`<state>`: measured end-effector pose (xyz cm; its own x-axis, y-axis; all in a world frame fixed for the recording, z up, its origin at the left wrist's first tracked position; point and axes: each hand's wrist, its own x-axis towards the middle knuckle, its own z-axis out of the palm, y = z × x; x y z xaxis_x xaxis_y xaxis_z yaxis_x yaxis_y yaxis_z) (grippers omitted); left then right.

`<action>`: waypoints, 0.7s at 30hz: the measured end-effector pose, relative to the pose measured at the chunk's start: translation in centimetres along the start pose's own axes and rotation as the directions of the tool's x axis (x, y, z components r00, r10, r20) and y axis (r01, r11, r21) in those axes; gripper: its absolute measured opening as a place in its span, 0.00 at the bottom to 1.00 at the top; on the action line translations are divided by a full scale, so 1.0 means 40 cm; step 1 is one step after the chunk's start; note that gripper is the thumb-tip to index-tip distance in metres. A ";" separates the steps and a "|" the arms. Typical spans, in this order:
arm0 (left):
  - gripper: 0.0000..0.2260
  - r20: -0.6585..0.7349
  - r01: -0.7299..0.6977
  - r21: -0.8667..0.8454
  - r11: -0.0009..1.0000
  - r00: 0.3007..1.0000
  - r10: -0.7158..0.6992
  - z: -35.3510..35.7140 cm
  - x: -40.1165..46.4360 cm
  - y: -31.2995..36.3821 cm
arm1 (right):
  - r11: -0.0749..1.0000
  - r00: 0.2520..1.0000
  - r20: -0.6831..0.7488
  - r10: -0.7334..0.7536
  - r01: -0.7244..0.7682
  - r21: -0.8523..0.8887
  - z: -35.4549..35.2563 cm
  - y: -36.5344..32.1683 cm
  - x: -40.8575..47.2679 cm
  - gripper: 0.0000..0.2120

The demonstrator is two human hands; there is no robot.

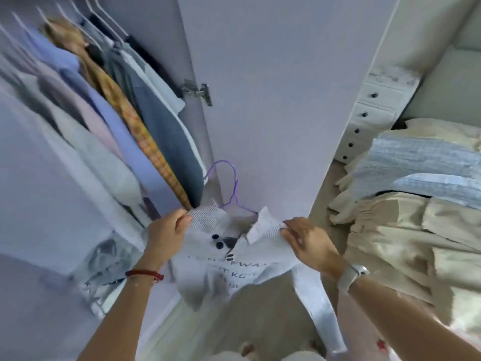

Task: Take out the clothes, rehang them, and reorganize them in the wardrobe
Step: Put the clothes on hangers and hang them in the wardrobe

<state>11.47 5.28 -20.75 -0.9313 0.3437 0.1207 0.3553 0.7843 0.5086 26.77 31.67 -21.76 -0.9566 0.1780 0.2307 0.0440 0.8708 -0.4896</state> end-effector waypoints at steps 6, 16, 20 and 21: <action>0.16 -0.229 0.183 0.100 0.978 0.961 -0.156 -0.188 -0.063 -0.216 | 0.936 0.923 0.181 -0.339 0.311 0.166 0.104 -0.236 0.164 0.12; 0.10 -0.505 0.507 -0.163 0.846 0.694 -0.513 -0.399 -0.126 -0.407 | 0.718 0.676 0.284 -0.680 0.535 0.445 0.185 -0.583 0.432 0.10; 0.13 -0.599 0.507 -0.284 0.814 0.569 -0.563 -0.466 -0.104 -0.401 | 0.709 0.699 0.293 -0.652 0.426 0.562 0.248 -0.703 0.506 0.12; 0.14 -0.634 0.506 -0.282 0.815 0.539 -0.554 -0.482 -0.095 -0.398 | 0.703 0.700 0.290 -0.653 0.416 0.577 0.262 -0.730 0.526 0.13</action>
<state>7.80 -18.48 -12.88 -0.7496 -0.5773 0.3238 -0.2047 0.6674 0.7160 2.35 5.18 -11.40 -0.7817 -0.5769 0.2369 -0.5333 0.4214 -0.7335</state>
